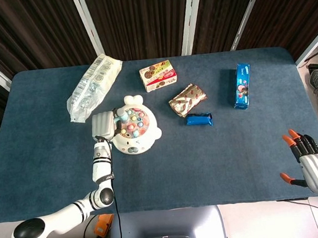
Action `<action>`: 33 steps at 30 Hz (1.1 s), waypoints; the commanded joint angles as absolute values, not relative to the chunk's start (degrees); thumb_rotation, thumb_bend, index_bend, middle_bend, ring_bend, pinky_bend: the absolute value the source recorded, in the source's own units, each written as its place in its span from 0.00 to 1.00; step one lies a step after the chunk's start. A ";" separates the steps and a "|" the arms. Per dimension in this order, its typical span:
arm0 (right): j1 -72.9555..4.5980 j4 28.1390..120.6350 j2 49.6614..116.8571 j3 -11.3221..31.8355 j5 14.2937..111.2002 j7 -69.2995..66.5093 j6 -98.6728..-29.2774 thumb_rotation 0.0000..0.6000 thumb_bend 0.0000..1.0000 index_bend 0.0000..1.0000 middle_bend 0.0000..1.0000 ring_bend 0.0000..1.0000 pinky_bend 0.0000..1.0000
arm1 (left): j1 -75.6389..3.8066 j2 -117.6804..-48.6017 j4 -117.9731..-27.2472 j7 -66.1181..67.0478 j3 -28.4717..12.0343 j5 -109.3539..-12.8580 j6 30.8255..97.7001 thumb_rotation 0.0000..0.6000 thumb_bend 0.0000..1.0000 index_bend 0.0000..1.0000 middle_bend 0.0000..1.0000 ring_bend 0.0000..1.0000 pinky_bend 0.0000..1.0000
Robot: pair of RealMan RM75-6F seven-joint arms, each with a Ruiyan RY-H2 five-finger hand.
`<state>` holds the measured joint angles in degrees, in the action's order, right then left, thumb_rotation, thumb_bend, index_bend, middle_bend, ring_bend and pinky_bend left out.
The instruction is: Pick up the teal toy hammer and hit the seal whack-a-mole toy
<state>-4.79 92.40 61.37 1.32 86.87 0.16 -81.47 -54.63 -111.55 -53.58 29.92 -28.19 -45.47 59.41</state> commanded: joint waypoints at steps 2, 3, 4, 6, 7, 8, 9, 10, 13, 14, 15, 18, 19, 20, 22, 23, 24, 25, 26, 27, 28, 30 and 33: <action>-4.86 92.36 61.38 1.44 86.58 0.13 -81.29 1.00 0.31 0.00 0.00 0.00 0.00 | -55.22 -112.05 -52.85 29.77 -28.06 -45.57 59.22 1.00 0.82 0.62 0.87 0.94 1.00; -4.88 92.37 61.37 1.46 86.55 0.11 -81.25 1.00 0.31 0.00 0.00 0.00 0.00 | -55.37 -112.19 -52.53 29.84 -28.02 -45.52 59.10 1.00 0.82 0.62 0.87 0.94 1.00; -4.88 92.38 61.35 1.48 86.53 0.10 -81.26 1.00 0.31 0.00 0.00 0.00 0.00 | -55.51 -112.36 -52.14 29.98 -27.95 -45.42 58.94 1.00 0.82 0.62 0.87 0.94 1.00; -4.85 92.39 61.32 1.52 86.49 0.02 -81.34 1.00 0.31 0.00 0.00 0.00 0.00 | -55.74 -112.88 -50.86 30.22 -27.62 -45.22 58.44 1.00 0.82 0.62 0.87 0.94 1.00; -4.85 92.39 61.31 1.55 86.43 0.00 -81.34 1.00 0.31 0.00 0.00 0.00 0.00 | -55.78 -113.18 -50.18 30.31 -27.43 -45.07 58.11 1.00 0.82 0.62 0.87 0.94 1.00; -4.86 92.39 61.30 1.56 86.37 -0.01 -81.29 1.00 0.31 0.00 0.00 0.00 0.00 | -55.83 -113.59 -49.24 30.40 -27.25 -44.79 57.62 1.00 0.82 0.62 0.87 0.94 1.00; -4.88 92.39 61.30 1.56 86.34 -0.03 -81.23 1.00 0.31 0.00 0.00 0.00 0.00 | -55.90 -113.88 -48.58 30.40 -27.20 -44.54 57.20 1.00 0.82 0.62 0.87 0.94 1.00; -4.89 92.40 61.29 1.56 86.33 -0.04 -81.19 1.00 0.31 0.00 0.00 0.00 0.00 | -55.98 -114.13 -48.01 30.34 -27.20 -44.35 56.85 1.00 0.82 0.62 0.87 0.94 1.00; -4.84 92.44 61.26 1.55 86.36 -0.03 -81.30 1.00 0.31 0.00 0.00 0.00 0.00 | -56.19 -114.55 -46.87 29.99 -27.27 -44.21 56.27 1.00 0.82 0.62 0.87 0.94 1.00; -4.80 92.43 61.26 1.57 86.37 -0.03 -81.39 1.00 0.31 0.00 0.00 0.00 0.00 | -56.21 -114.55 -46.80 29.79 -27.27 -44.42 56.43 1.00 0.82 0.62 0.87 0.94 1.00; -4.78 92.43 61.26 1.57 86.38 -0.03 -81.45 1.00 0.31 0.00 0.00 0.00 0.00 | -56.21 -114.49 -46.89 29.57 -27.28 -44.66 56.64 1.00 0.82 0.62 0.87 0.94 1.00; -4.79 92.44 61.26 1.57 86.43 0.00 -81.45 1.00 0.31 0.00 0.00 0.00 0.00 | -55.95 -113.49 -49.14 27.89 -27.70 -46.21 58.59 1.00 0.82 0.62 0.87 0.94 1.00; -4.79 92.45 61.28 1.55 86.45 0.05 -81.44 1.00 0.31 0.00 0.00 0.00 0.00 | -55.69 -112.99 -50.25 27.62 -27.73 -46.68 59.33 1.00 0.82 0.62 0.87 0.94 1.00; -4.82 92.41 61.33 1.51 86.49 0.16 -81.37 1.00 0.31 0.00 0.00 0.00 0.00 | -55.28 -112.22 -51.88 27.71 -27.56 -47.27 60.30 1.00 0.82 0.62 0.87 0.94 1.00; -4.97 92.37 61.49 1.40 86.56 0.49 -81.04 1.00 0.31 0.00 0.00 0.00 0.00 | -54.29 -110.65 -55.29 28.40 -27.13 -48.08 62.13 1.00 0.82 0.62 0.87 0.94 1.00; -5.07 92.38 61.56 1.34 86.62 0.63 -80.83 1.00 0.31 0.00 0.00 0.00 0.00 | -53.73 -109.91 -57.04 28.64 -26.90 -48.43 62.99 1.00 0.82 0.62 0.87 0.94 1.00; -5.14 92.40 61.61 1.30 86.65 0.76 -80.69 1.00 0.31 0.00 0.00 0.00 0.00 | -53.18 -109.20 -58.67 28.93 -26.66 -48.65 63.66 1.00 0.82 0.62 0.87 0.94 1.00; -5.24 92.43 61.69 1.18 86.78 0.93 -80.47 1.00 0.31 0.00 0.00 0.00 0.00 | -52.42 -108.33 -60.62 29.14 -26.24 -49.13 64.64 1.00 0.82 0.62 0.87 0.94 1.00; -5.32 92.51 61.76 1.06 86.98 1.12 -80.32 1.00 0.31 0.00 0.00 0.00 0.00 | -51.20 -107.05 -63.26 29.43 -25.35 -49.94 65.93 1.00 0.82 0.62 0.87 0.94 1.00; -5.35 92.61 61.79 0.96 87.18 1.20 -80.29 1.00 0.31 0.00 0.00 0.00 0.00 | -50.20 -106.11 -65.10 29.46 -24.65 -50.52 66.81 1.00 0.81 0.62 0.87 0.93 1.00; -5.35 92.71 61.81 0.84 87.47 1.23 -80.37 1.00 0.31 0.00 0.00 0.00 0.00 | -49.03 -105.15 -66.97 29.11 -23.81 -51.28 67.75 1.00 0.81 0.62 0.87 0.93 1.00; -5.25 92.94 61.77 0.60 88.15 1.18 -80.76 1.00 0.31 0.00 0.00 0.00 0.00 | -46.09 -102.91 -70.55 27.50 -21.55 -53.13 69.37 1.00 0.80 0.62 0.87 0.92 1.00; -5.00 93.18 61.76 0.31 88.91 1.21 -81.41 1.00 0.31 0.00 0.00 0.00 0.00 | -42.17 -101.09 -72.13 23.88 -18.19 -55.84 71.14 1.00 0.78 0.62 0.86 0.89 1.00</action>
